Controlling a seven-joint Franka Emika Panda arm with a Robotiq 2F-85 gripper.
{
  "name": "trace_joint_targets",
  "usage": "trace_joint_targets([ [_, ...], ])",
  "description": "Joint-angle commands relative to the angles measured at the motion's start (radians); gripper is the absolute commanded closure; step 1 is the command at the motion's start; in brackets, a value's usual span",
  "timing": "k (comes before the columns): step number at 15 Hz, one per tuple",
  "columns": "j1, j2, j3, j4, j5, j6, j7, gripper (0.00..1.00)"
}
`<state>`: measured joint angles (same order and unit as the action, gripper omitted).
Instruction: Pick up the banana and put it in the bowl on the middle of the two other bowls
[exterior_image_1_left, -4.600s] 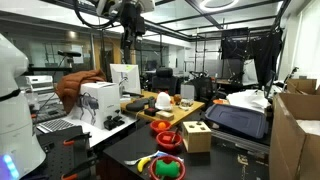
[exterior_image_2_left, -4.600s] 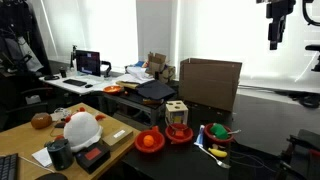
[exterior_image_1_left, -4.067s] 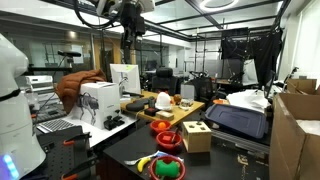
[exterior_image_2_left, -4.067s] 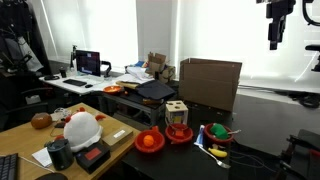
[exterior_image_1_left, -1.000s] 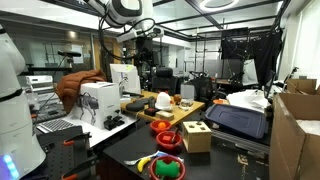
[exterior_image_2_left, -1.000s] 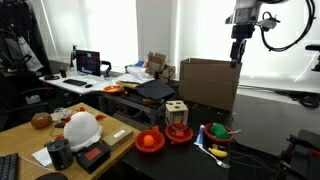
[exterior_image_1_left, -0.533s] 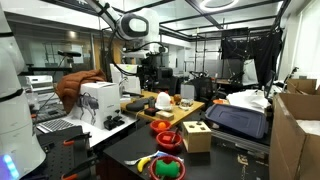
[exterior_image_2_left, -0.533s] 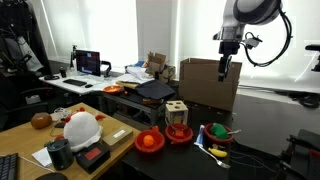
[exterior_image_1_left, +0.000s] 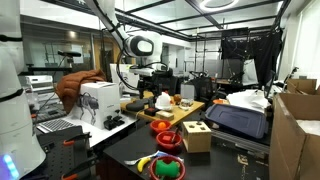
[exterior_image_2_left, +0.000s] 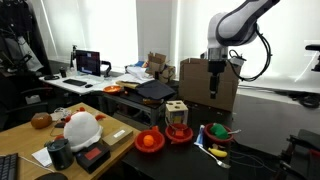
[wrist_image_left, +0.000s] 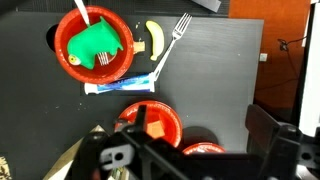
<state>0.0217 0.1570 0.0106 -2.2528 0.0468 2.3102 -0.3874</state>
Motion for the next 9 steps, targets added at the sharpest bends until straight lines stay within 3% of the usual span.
trace_joint_targets([
  [1, 0.002, 0.098, 0.017, 0.056, -0.06, 0.029, 0.045, 0.0],
  [9, -0.013, 0.259, 0.024, 0.126, -0.111, 0.03, 0.075, 0.0],
])
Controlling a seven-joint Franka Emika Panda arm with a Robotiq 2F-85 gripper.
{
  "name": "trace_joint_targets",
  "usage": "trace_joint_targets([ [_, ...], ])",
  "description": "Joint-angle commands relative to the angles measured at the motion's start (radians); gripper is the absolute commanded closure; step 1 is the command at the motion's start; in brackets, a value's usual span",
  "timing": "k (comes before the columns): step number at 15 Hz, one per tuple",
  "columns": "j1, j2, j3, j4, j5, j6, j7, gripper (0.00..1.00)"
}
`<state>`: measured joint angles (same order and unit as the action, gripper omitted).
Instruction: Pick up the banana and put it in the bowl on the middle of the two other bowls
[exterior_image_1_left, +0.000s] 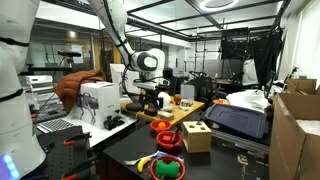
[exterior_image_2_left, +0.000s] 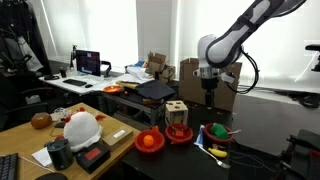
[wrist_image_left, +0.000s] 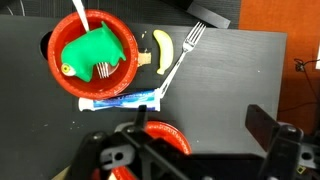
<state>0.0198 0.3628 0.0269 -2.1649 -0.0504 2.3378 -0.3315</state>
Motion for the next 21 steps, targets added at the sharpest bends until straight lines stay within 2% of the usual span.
trace_joint_targets([
  [1, -0.007, 0.075, 0.008, 0.044, -0.02, 0.008, 0.03, 0.0],
  [12, -0.015, 0.273, 0.036, 0.148, 0.029, 0.015, 0.098, 0.0],
  [18, -0.033, 0.334, 0.058, 0.203, 0.099, 0.002, 0.12, 0.0],
  [21, -0.021, 0.354, 0.054, 0.217, 0.078, 0.014, 0.116, 0.0],
])
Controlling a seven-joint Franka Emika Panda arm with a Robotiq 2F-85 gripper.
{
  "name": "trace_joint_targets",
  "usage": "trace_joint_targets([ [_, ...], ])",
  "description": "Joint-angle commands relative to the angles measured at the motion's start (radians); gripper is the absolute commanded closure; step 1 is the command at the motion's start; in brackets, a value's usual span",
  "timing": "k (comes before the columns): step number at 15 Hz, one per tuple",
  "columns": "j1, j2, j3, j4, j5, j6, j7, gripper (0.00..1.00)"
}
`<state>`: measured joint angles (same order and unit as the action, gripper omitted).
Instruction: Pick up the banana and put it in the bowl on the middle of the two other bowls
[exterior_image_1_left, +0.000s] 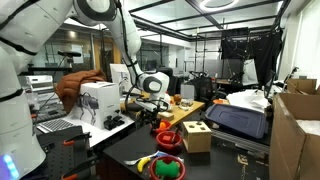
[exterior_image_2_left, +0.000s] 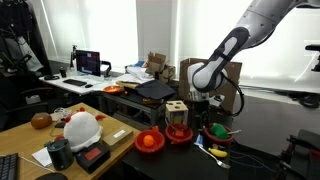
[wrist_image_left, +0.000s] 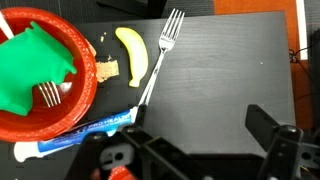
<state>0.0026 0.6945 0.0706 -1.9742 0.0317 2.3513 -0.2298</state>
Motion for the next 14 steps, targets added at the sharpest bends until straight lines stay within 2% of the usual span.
trace_joint_targets([
  [1, 0.0, 0.032, 0.01, 0.031, -0.007, 0.002, 0.015, 0.0],
  [5, 0.025, 0.067, -0.004, 0.055, -0.044, -0.011, 0.023, 0.0],
  [14, 0.032, 0.181, -0.041, 0.123, -0.096, -0.065, 0.056, 0.0],
])
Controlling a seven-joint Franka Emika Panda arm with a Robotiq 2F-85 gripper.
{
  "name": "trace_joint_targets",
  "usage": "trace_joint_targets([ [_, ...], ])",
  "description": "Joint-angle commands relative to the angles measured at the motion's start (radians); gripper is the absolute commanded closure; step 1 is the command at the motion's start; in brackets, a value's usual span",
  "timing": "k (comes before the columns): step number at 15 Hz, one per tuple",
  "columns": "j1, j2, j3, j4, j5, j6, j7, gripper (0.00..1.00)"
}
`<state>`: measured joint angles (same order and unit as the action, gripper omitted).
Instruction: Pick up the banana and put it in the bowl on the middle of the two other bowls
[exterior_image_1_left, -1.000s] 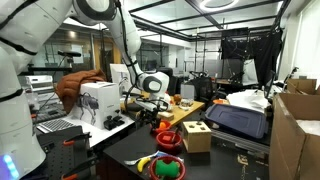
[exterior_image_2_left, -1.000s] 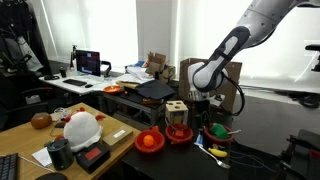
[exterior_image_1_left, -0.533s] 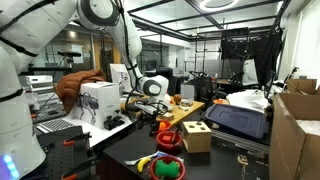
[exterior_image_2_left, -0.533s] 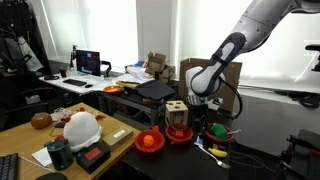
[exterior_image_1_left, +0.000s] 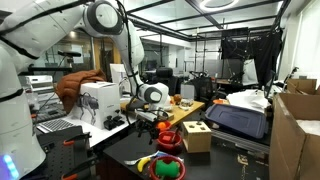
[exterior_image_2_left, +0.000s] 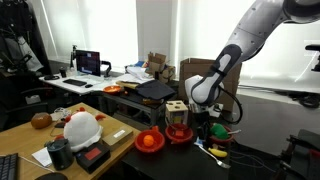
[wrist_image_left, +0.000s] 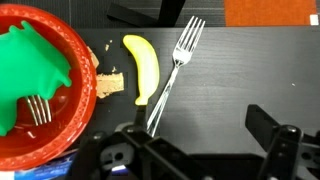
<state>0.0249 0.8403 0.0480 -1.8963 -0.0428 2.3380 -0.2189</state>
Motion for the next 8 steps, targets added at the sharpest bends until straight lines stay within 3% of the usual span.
trace_joint_targets([
  [1, 0.006, 0.047, -0.02, 0.053, -0.02, -0.063, 0.054, 0.0],
  [8, -0.017, 0.103, -0.015, 0.082, -0.017, -0.088, 0.035, 0.0],
])
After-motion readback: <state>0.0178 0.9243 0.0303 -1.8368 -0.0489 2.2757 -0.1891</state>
